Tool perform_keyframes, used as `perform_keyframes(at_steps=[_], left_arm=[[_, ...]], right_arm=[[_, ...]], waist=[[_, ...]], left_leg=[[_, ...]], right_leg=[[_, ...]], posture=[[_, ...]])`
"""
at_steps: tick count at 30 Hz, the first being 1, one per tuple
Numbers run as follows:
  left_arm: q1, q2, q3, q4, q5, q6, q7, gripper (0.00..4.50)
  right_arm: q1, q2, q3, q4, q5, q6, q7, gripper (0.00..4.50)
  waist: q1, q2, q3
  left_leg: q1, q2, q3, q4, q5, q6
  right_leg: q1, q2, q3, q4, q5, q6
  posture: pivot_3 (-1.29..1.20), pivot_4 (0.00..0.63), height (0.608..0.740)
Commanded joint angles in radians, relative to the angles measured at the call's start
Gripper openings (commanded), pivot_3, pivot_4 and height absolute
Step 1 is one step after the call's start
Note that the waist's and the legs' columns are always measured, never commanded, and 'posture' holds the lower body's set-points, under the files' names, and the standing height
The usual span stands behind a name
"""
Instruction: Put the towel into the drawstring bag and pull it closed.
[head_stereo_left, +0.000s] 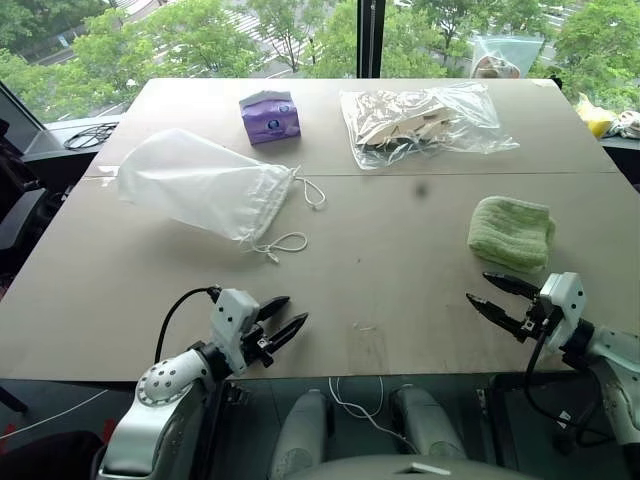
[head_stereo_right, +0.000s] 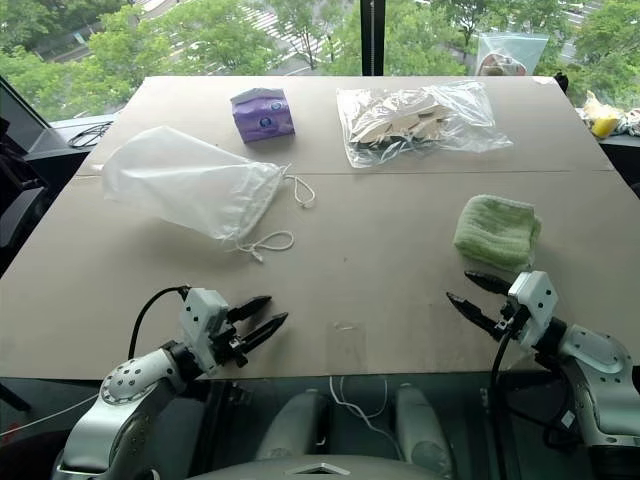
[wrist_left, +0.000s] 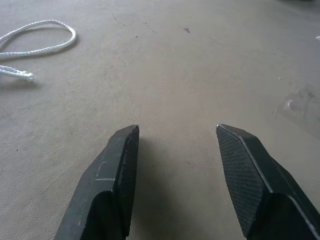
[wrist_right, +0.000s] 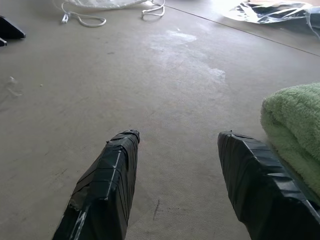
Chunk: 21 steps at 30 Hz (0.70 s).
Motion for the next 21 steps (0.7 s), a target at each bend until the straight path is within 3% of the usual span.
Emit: perform_keyframes(at_steps=[1, 21], left_arm=[[0.0, -0.007, 0.013, -0.012, -0.004, -0.011, 0.004, 2.5], [-0.071, -0.058, 0.044, 0.028, -0.004, -0.033, 0.057, 2.5]], right_arm=[[-0.015, -0.003, 0.001, 0.004, 0.014, -0.012, 0.014, 2.71], [-0.048, 0.006, 0.034, -0.017, 0.02, 0.01, 0.017, 2.71]], waist=[[0.0, 0.0, 0.0], [0.0, 0.0, 0.0]], left_leg=[[0.0, 0.0, 0.0, 0.0, 0.0, 0.0], [0.0, 0.0, 0.0, 0.0, 0.0, 0.0]], right_leg=[[0.0, 0.0, 0.0, 0.0, 0.0, 0.0], [0.0, 0.0, 0.0, 0.0, 0.0, 0.0]], posture=[[0.0, 0.15, 0.74], [0.0, 0.15, 0.74]])
